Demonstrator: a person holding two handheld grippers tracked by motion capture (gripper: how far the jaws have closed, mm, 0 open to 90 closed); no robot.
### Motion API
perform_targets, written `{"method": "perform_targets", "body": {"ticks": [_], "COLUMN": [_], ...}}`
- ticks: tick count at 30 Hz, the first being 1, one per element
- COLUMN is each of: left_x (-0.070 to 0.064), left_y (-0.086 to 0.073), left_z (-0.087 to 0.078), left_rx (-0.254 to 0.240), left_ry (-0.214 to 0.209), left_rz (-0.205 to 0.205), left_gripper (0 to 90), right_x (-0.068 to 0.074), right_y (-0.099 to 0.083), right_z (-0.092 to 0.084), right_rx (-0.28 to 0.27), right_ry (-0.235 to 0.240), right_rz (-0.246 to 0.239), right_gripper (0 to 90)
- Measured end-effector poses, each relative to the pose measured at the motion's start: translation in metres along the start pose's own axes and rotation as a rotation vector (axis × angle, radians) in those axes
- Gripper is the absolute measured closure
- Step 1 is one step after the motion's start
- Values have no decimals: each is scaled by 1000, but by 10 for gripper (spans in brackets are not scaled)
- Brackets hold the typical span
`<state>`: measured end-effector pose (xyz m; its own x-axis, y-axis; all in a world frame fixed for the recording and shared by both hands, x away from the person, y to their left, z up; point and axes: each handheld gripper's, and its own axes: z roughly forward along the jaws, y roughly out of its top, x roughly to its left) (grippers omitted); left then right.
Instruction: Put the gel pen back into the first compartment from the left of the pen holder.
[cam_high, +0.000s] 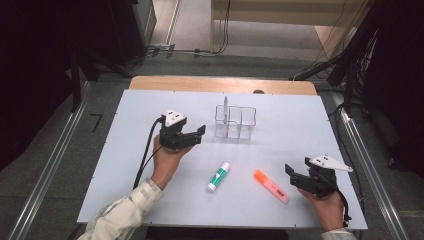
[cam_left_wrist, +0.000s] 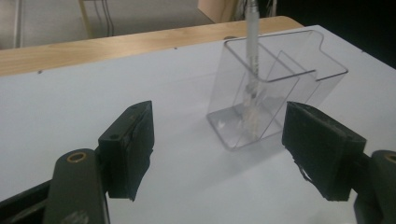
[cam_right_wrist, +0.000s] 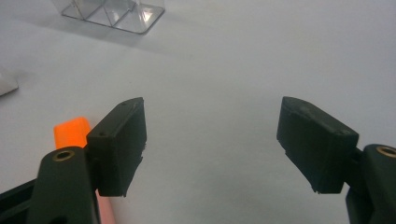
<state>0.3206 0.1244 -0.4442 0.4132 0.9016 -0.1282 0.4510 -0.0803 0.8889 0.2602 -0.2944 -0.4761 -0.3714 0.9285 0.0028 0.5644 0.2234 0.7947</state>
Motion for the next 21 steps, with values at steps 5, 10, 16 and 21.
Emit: {"method": "perform_targets", "body": {"ticks": [5,10,16,21], "left_x": [11,17,21,23], "left_y": [-10,-22,-37,-43], "left_z": [-13,-23,-32,-37], "left_rx": [5,25,42,48], "left_ry": [18,31,55,65], "left_rz": [-22,-14,-3,3], "left_gripper": [239,238,230,230], "right_x": [2,2,3,4], "right_y": [0,0,0,0], "right_z": [2,1,1,2], "right_rx": [1,-2,-2,1], "right_ry": [3,5,7,7], "right_rz": [-5,-9,-12,-14], "right_gripper": [226,226,225,226]}}
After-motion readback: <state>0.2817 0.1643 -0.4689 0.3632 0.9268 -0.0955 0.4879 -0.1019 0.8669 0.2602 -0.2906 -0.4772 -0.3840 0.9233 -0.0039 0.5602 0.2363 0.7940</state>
